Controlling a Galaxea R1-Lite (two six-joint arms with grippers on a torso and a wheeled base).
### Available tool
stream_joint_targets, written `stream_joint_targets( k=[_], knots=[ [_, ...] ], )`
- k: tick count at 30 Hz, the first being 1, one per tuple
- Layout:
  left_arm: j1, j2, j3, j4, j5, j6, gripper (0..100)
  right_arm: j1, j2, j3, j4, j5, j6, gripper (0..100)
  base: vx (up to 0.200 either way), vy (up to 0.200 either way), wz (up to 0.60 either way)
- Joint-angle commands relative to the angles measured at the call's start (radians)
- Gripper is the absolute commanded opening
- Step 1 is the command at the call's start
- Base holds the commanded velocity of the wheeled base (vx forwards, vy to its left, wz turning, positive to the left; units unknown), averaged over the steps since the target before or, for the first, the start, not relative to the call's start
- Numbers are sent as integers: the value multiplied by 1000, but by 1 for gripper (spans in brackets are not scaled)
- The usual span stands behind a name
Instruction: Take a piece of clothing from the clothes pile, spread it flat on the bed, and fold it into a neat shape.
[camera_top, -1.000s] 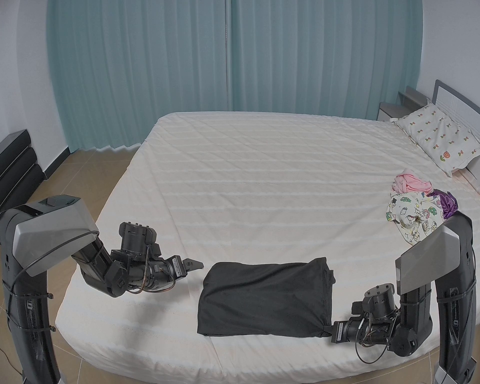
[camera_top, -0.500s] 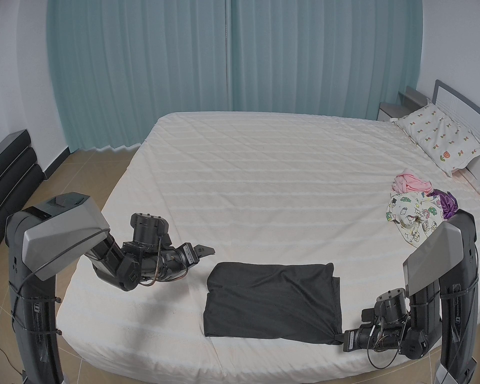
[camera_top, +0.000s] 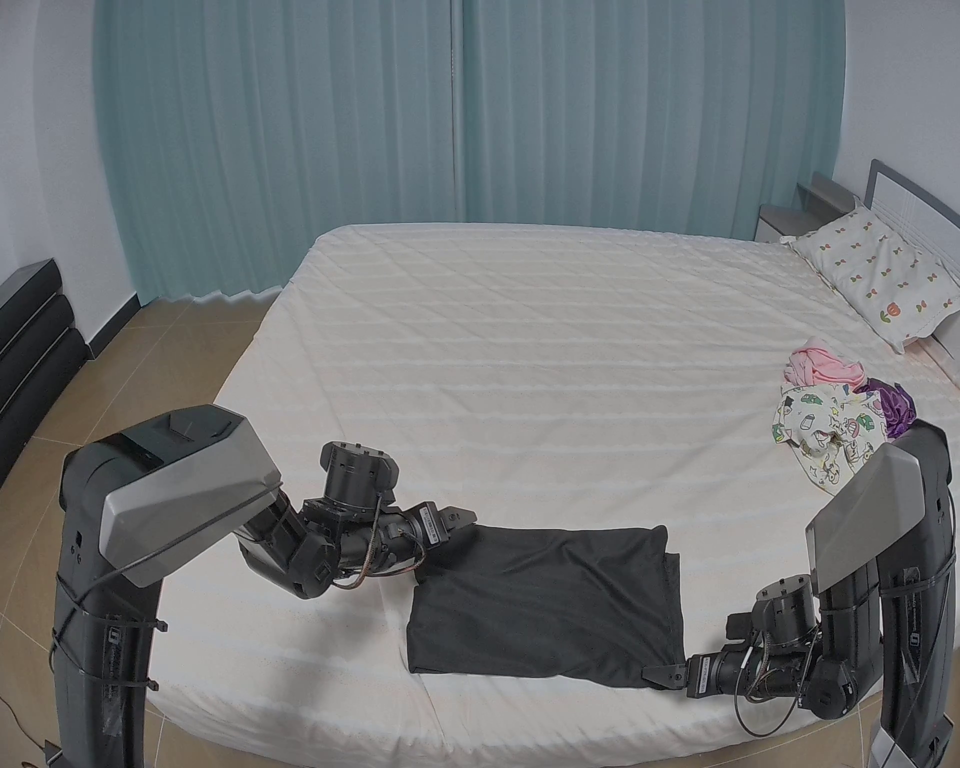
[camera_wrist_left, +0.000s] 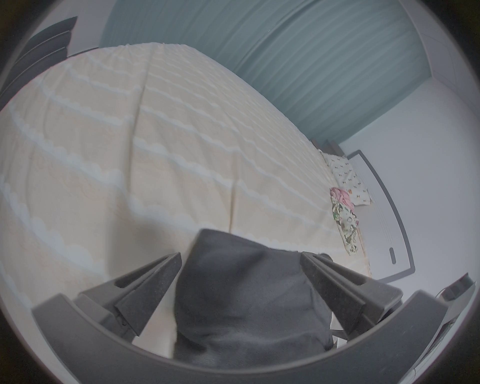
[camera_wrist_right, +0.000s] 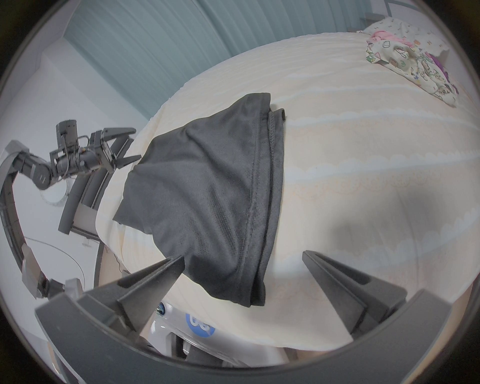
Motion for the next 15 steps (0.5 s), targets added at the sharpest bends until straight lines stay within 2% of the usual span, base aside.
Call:
stream_joint_targets(
  k=[1,6,7,10,14,15],
  knots=[
    [-7,45,-17,-2,3,13,100,0,-27,-12,-14,2,55,100,0,0,0],
    [-17,70,-44,-1,23,16,100,0,-40,-23,-14,2,75,100,0,0,0],
    [-20,74,-47,-1,25,16,0,0,-45,-23,-14,2,76,100,0,0,0],
    [-22,77,-61,3,25,16,0,0,-63,-32,-14,14,88,100,0,0,0],
    [-22,85,-66,1,28,15,0,-22,-122,-75,-14,65,222,100,0,0,0],
    [-22,85,-66,1,28,15,0,-25,-123,-81,-14,66,233,100,0,0,0]
  ],
)
